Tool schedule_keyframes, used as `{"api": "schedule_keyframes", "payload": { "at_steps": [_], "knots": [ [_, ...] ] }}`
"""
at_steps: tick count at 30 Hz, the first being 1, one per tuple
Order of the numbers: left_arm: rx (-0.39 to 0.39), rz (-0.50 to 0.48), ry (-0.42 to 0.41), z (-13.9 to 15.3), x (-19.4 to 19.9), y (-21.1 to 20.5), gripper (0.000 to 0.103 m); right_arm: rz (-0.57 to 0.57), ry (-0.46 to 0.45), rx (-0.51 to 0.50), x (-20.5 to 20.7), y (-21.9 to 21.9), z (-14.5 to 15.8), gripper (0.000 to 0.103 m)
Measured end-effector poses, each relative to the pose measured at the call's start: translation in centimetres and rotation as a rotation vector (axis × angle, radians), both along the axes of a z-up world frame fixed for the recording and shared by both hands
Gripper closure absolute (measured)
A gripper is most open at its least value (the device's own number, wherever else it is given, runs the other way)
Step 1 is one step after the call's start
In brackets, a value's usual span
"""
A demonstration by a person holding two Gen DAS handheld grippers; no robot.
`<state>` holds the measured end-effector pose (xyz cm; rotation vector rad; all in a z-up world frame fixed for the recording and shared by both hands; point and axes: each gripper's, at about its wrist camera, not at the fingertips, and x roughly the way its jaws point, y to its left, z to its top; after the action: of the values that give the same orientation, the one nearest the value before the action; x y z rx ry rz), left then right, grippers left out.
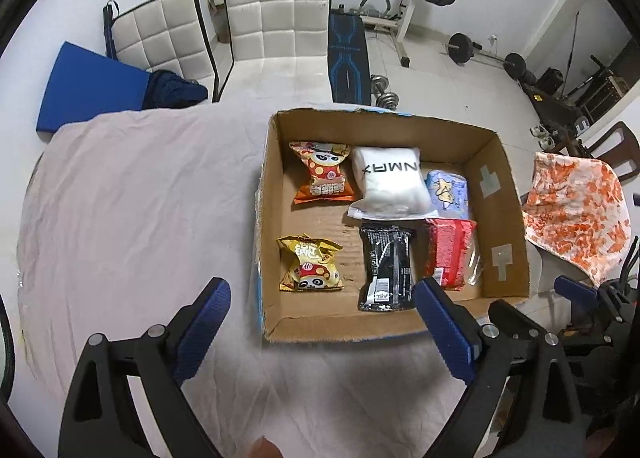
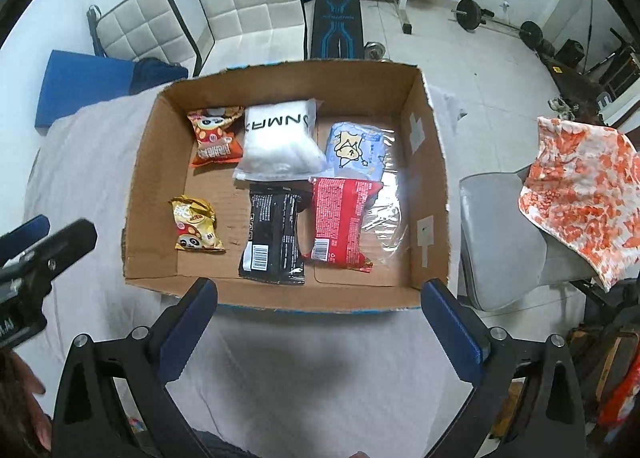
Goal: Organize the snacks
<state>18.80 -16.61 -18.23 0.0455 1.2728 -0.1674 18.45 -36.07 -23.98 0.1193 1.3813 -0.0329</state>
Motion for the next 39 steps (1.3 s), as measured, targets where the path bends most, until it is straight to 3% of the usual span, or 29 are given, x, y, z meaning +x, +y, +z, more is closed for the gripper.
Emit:
{"api": "schedule_keyframes", "payload": {
  "at_steps": [8,17,25,39],
  "knots": [
    [0.007,-0.002,-0.095,5.6,-4.0,0.2,0.008,-0.040,-0.080,0.007,-3.4,-0.1,4.8,0.000],
    [0.009,0.010,-0.209,13.3,-11.2,1.5,0.008,-0.048,-0.242,-0.030,-11.3,0.1,14.8,0.000],
    [0.009,-0.014,-0.199,16.0,-15.1,2.0,0.008,-0.054,-0.331,-0.029,-17.3,0.9,21.2,0.000],
    [-0.014,-0.011,-0.270,19.7,-19.0,2.5,0.008,-0.083,-0.384,-0.052,-23.0,1.4,26.4,0.000]
  ]
}}
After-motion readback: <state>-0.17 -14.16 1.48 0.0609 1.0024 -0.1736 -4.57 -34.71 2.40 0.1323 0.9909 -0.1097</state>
